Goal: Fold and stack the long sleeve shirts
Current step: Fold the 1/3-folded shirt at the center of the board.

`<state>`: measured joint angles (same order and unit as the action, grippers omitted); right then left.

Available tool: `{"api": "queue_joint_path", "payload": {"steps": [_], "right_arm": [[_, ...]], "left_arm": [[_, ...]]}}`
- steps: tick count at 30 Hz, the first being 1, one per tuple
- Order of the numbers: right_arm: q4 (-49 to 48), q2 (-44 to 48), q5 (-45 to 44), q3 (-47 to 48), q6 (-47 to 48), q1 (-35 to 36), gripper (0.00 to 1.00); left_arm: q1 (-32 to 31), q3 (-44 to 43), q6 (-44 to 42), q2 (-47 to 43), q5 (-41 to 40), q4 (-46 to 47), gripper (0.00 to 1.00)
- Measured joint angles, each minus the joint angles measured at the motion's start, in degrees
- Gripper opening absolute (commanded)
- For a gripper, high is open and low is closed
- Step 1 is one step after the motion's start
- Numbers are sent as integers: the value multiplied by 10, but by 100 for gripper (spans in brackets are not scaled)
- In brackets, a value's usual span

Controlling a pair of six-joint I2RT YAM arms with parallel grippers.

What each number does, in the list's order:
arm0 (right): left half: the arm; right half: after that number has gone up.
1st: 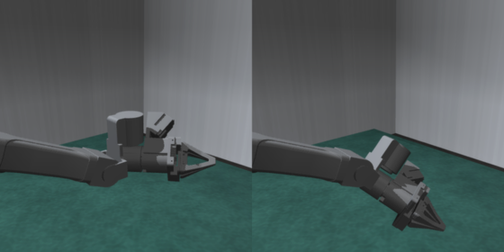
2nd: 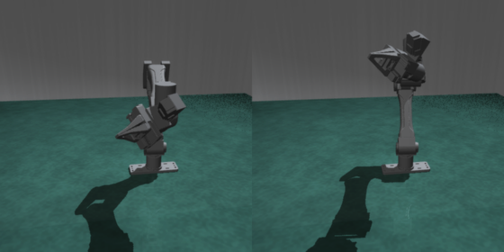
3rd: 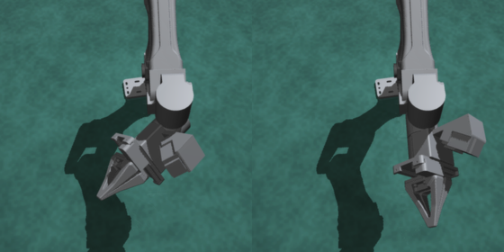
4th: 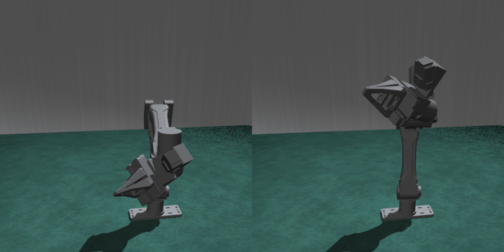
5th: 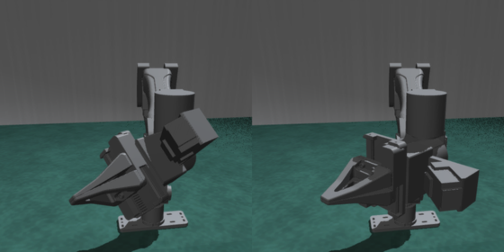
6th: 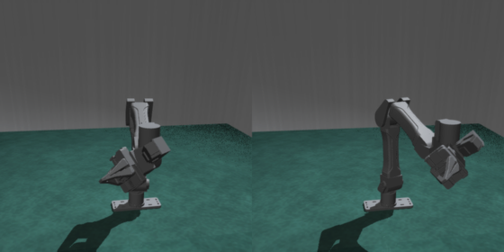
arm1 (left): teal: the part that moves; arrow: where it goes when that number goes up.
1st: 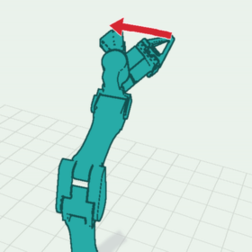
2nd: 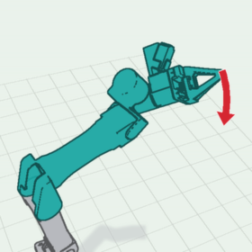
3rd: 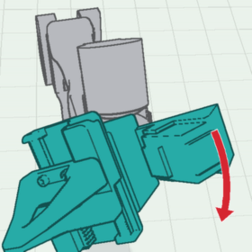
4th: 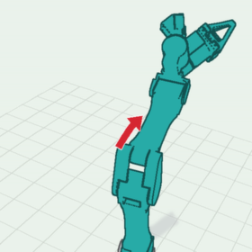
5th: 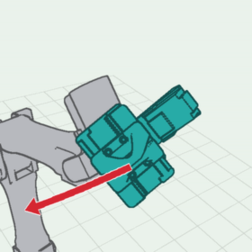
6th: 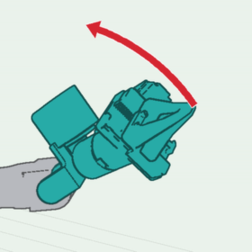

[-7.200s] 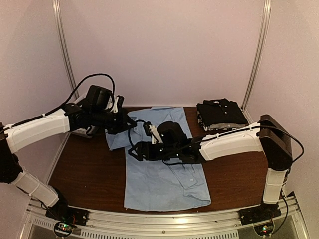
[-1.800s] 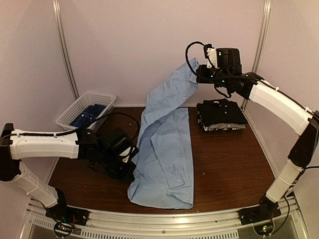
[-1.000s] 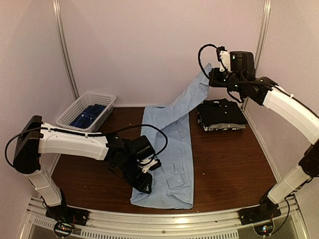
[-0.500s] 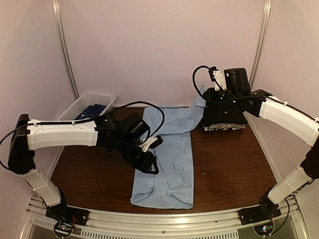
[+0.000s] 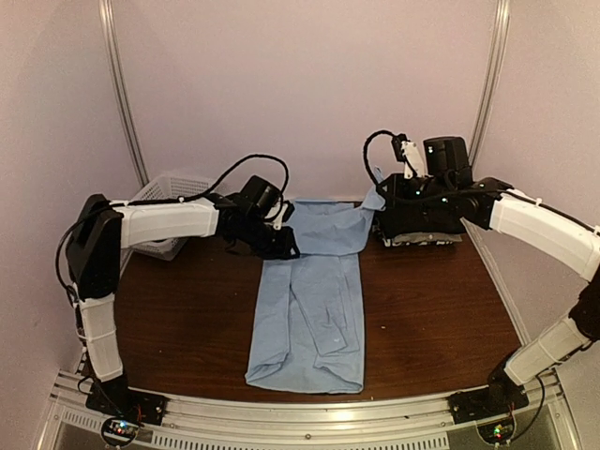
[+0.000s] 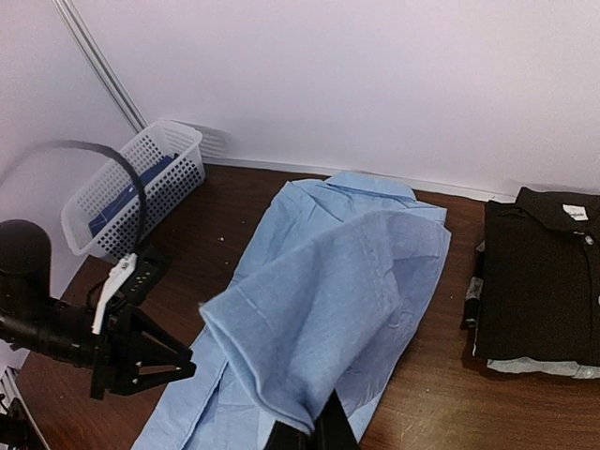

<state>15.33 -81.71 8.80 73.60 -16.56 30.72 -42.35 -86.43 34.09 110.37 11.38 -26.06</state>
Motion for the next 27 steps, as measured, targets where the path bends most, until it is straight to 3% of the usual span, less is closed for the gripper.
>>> {"api": "queue_joint_path", "payload": {"steps": [5, 13, 27], "right_arm": [[-9, 8, 16, -13, -13, 0, 0], [-19, 10, 43, -39, -32, 0, 0], [1, 8, 30, 0, -44, 0, 0]], "left_arm": [[12, -44, 2, 104, -7, 32, 23], [37, -92, 10, 197, -3, 71, 22], [40, -115, -3, 176, 42, 78, 23]]}}
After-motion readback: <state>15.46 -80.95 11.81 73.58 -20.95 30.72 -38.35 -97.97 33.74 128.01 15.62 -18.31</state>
